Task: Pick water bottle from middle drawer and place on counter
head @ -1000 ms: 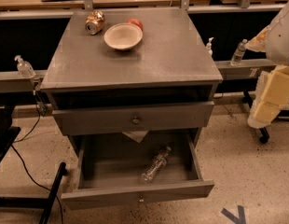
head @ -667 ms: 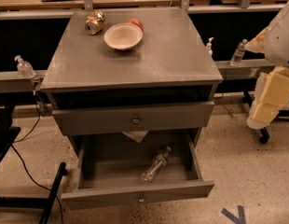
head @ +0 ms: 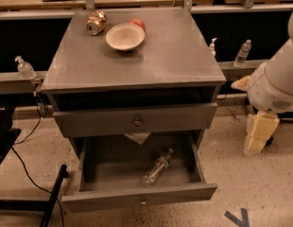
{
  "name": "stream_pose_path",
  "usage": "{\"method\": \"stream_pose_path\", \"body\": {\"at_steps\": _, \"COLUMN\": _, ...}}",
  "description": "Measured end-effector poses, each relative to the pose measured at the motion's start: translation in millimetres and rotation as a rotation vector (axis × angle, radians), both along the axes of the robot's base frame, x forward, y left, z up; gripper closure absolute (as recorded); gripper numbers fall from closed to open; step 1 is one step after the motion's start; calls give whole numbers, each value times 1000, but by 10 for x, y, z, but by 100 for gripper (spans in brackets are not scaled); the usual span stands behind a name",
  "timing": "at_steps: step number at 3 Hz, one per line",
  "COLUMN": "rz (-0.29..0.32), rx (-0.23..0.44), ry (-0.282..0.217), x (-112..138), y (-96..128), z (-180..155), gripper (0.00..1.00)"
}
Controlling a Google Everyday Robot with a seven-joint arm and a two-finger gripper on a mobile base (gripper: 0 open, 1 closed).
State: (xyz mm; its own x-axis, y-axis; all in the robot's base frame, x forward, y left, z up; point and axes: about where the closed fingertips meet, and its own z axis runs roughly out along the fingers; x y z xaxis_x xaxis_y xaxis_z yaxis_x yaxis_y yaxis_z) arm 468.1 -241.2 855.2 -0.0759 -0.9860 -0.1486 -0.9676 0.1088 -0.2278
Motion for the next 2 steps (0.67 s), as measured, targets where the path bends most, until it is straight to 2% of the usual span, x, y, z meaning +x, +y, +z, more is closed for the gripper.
{"method": "stream_pose_path", "body": {"at_steps": 1, "rz": 70, "rx": 58, "ry": 35, "x": 53, "y": -23, "z": -359, "gripper": 0}}
{"method": "stream_pose_path", "body": {"at_steps": 2, "rz": 78, "rx": 51, "ry": 37, "x": 52, "y": -25, "z": -365, "gripper": 0}}
